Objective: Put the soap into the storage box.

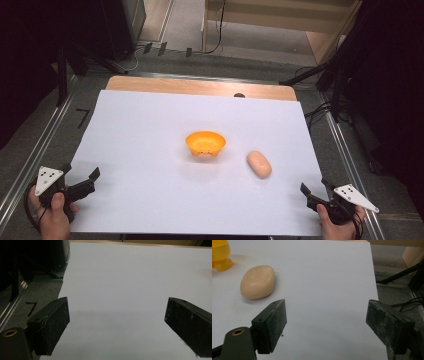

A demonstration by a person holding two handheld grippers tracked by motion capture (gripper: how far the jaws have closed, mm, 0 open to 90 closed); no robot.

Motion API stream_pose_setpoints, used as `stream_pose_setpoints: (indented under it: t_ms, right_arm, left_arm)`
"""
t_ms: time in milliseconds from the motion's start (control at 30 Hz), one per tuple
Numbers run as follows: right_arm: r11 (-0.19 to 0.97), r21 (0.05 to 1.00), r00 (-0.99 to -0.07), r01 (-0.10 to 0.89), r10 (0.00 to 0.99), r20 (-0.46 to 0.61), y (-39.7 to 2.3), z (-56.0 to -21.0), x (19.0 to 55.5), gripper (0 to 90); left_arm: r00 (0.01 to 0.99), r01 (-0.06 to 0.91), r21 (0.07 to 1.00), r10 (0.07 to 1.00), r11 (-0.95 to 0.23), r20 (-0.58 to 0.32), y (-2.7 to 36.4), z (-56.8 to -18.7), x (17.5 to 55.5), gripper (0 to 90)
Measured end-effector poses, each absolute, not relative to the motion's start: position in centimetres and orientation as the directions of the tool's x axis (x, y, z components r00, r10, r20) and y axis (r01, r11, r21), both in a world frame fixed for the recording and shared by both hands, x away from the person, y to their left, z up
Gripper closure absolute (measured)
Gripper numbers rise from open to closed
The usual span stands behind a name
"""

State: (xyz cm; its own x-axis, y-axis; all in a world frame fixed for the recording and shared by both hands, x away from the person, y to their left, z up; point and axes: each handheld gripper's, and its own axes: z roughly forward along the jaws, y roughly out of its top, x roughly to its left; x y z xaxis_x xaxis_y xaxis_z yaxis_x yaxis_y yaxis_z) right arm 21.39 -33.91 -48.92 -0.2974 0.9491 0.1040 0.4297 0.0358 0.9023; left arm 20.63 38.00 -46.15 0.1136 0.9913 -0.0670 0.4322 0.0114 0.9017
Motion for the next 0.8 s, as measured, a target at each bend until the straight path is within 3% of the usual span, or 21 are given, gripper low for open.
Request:
stream_pose_setpoints:
  t_ms: [200, 300, 333, 600, 800]
  right_arm:
    - [0.07, 0.894, -0.287, 0.443, 0.956, 0.067, -33.5, -48.7, 21.6, 24.1]
    - [0.102, 0.876, -0.347, 0.471, 0.935, 0.077, -33.4, -48.7, 22.0, 38.2]
    - [0.113, 0.874, -0.367, 0.472, 0.927, 0.079, -33.4, -48.7, 22.1, 38.7]
    - [0.12, 0.853, -0.368, 0.509, 0.926, 0.089, -33.2, -47.7, 22.4, 34.6]
    - [0.191, 0.811, -0.388, 0.553, 0.92, 0.048, -32.2, -46.7, 23.4, 19.8]
  left_arm:
    - [0.113, 0.429, 0.903, 0.991, 0.013, -0.068, 38.0, -46.2, 20.6, 6.6]
    - [0.115, 0.43, 0.903, 0.991, 0.011, -0.067, 38.0, -46.2, 20.6, 6.6]
    - [0.115, 0.43, 0.903, 0.991, 0.01, -0.066, 38.0, -46.2, 20.6, 6.6]
    - [0.12, 0.433, 0.901, 0.991, -0.001, -0.057, 37.9, -46.2, 20.7, 6.6]
    - [0.116, 0.434, 0.901, 0.992, 0.0, -0.056, 37.9, -46.2, 20.7, 6.6]
